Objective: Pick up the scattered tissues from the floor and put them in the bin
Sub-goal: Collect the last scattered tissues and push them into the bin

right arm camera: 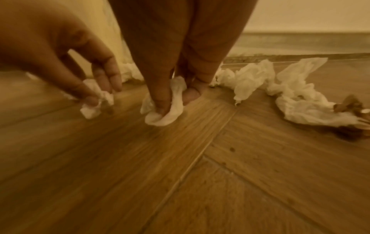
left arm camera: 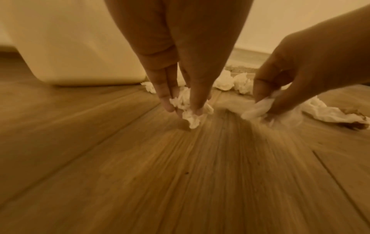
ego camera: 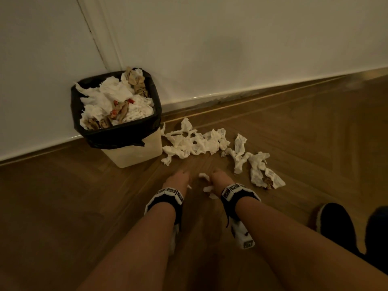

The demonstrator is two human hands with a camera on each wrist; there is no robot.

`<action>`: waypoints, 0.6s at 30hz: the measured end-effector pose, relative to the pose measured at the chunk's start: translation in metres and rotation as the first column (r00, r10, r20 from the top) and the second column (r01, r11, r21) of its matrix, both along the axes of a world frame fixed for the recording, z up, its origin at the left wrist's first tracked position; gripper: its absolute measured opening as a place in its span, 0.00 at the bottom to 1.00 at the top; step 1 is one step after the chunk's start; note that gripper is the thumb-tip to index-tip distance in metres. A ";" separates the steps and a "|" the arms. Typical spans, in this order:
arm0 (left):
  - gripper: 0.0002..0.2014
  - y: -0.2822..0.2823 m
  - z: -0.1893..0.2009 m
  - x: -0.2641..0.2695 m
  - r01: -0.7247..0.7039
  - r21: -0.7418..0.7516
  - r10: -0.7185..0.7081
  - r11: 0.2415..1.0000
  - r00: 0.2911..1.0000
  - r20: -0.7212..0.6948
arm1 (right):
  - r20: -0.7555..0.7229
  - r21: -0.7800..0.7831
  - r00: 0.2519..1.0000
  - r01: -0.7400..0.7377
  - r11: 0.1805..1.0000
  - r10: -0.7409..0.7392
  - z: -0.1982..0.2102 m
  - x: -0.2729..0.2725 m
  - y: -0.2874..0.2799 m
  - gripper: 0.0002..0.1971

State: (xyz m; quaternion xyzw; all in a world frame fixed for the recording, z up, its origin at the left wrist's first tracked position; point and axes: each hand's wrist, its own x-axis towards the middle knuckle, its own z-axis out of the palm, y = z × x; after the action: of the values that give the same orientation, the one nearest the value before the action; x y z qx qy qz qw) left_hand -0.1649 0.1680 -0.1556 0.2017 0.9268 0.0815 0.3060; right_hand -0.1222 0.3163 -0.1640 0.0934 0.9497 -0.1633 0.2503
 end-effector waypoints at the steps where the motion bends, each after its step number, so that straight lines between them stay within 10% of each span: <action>1: 0.16 -0.002 0.002 0.001 0.007 0.002 -0.007 1.000 1.000 -0.014 | -0.013 0.002 1.000 0.018 1.000 -0.018 0.005 0.001 0.002 0.18; 18: 0.16 -0.018 0.182 0.005 0.066 0.192 0.018 0.979 0.914 -0.406 | -0.237 0.060 0.971 0.038 0.997 -0.023 0.184 0.006 -0.003 0.12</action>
State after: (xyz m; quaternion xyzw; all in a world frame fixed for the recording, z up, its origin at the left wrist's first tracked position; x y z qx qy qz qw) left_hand -0.1598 0.1502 0.0267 0.2558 0.9544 0.1278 0.0859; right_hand -0.1158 0.3134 0.0204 0.0958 0.9759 -0.1467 0.1299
